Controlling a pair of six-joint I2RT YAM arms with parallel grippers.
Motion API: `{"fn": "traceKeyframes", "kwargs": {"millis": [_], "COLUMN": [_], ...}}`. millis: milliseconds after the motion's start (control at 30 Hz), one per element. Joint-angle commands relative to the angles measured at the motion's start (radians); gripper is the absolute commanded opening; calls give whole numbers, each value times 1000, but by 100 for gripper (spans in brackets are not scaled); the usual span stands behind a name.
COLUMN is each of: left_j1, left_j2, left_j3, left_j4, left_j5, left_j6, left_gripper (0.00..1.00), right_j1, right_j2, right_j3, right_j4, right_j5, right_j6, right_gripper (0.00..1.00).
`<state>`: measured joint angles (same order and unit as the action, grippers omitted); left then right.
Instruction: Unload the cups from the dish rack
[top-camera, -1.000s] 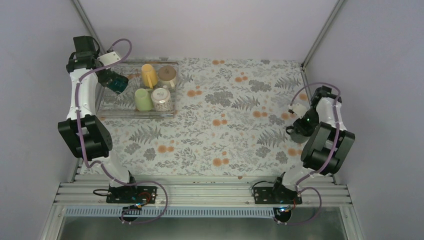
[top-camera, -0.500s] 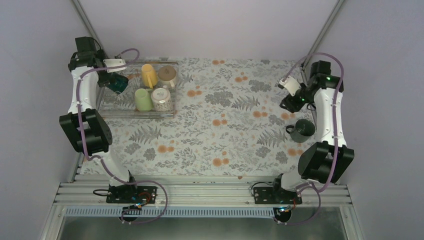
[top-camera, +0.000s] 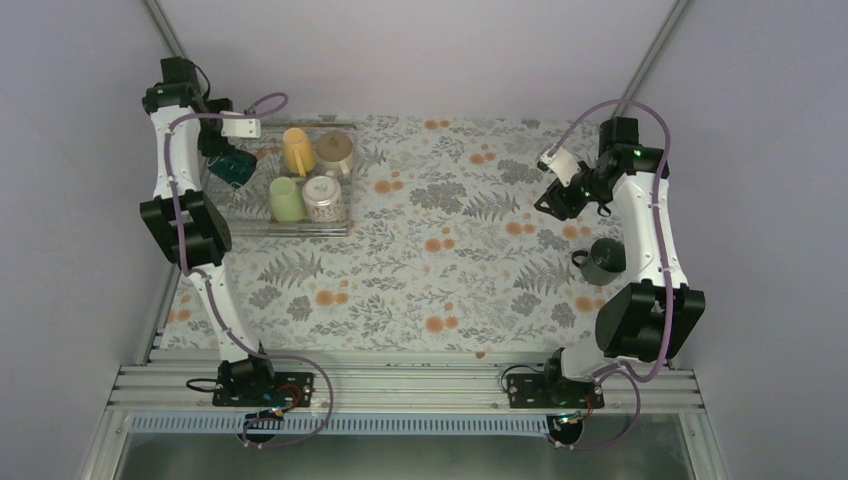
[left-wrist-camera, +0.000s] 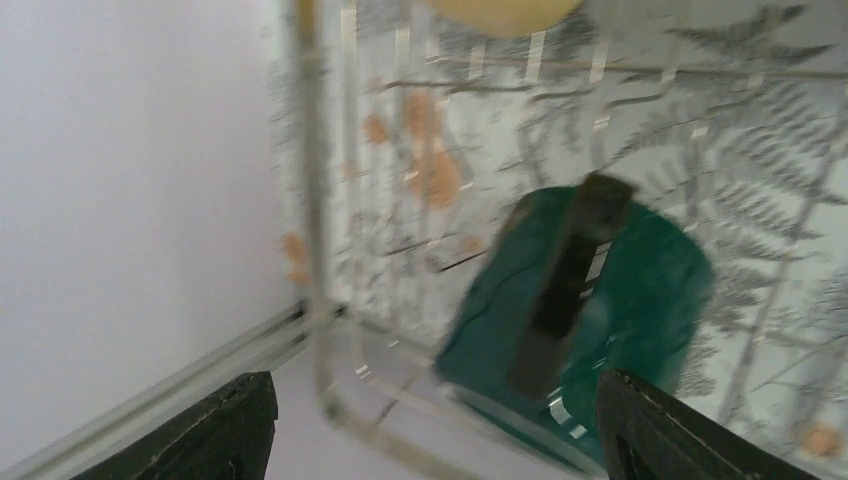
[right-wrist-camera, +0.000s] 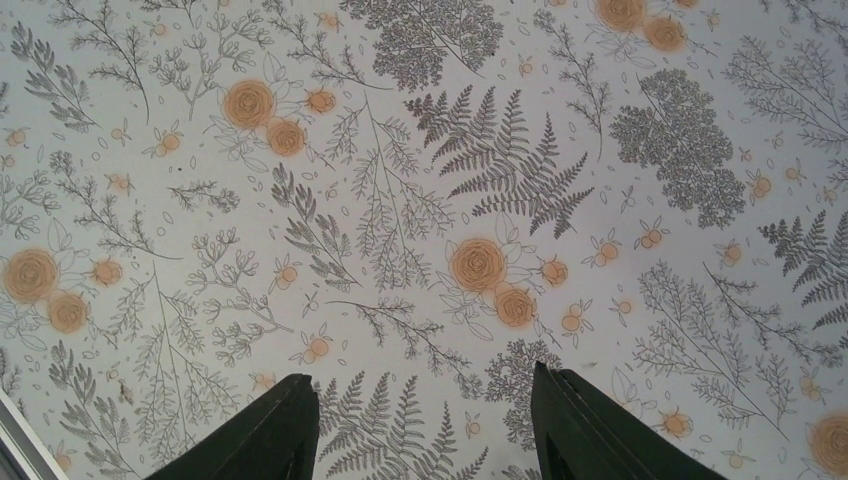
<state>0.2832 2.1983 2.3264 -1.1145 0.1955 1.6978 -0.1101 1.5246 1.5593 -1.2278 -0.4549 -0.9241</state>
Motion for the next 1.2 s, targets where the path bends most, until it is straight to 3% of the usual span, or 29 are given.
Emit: {"fn": "traceKeyframes", "kwargs": {"millis": [0, 267, 800, 867, 1033, 1167], "left_j1": [-6, -33, -50, -51, -52, -52], "left_j2": [59, 72, 208, 205, 192, 183], "left_j3": [68, 33, 155, 150, 113, 77], "left_j4": [-222, -186, -242, -242, -242, -242], "left_j5": [72, 85, 19, 22, -23, -50], "left_j6": [101, 129, 93, 88, 89, 73], "left_gripper": [79, 76, 65, 59, 21, 8], "right_j1": [19, 46, 79, 80, 84, 87], "right_j2": [-4, 0, 4, 1, -7, -16], "right_j3": [8, -9, -35, -41, -58, -57], "right_j4": [26, 47, 71, 73, 77, 74], "right_j5": [-29, 3, 51, 53, 70, 78], "right_j6": [35, 58, 92, 93, 94, 94], "right_gripper": [56, 56, 56, 56, 55, 55]}}
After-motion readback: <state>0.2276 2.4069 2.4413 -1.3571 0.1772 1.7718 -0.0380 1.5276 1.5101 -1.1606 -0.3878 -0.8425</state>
